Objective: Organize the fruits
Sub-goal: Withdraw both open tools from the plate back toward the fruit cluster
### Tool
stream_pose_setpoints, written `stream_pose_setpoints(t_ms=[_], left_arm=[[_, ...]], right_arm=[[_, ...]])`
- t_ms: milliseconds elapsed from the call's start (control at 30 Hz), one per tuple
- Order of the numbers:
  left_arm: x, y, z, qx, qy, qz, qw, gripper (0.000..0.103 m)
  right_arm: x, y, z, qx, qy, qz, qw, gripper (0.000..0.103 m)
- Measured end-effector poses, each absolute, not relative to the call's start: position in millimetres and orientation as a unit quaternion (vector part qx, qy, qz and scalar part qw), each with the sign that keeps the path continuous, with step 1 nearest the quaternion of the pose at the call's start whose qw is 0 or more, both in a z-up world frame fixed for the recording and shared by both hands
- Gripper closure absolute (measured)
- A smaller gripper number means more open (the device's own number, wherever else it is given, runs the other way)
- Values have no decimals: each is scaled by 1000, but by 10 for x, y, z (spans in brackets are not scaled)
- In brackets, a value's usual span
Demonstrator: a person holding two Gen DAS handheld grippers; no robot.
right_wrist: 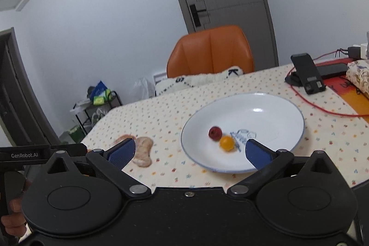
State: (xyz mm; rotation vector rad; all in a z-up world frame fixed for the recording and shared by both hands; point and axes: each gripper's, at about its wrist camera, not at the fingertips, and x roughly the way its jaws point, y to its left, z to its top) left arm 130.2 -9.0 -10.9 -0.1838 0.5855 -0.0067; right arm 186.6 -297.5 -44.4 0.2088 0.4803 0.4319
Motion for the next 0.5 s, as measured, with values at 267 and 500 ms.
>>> stream_pose_setpoints(t_ms=[267, 500], left_arm=[[1201, 201, -159, -102, 296, 21, 949, 9], [1126, 406, -270, -108, 304, 32, 946, 9]], right_arm=[[1863, -2770, -467, 93, 259, 240, 931, 0], [1886, -2584, -511, 75, 278, 252, 924, 0]])
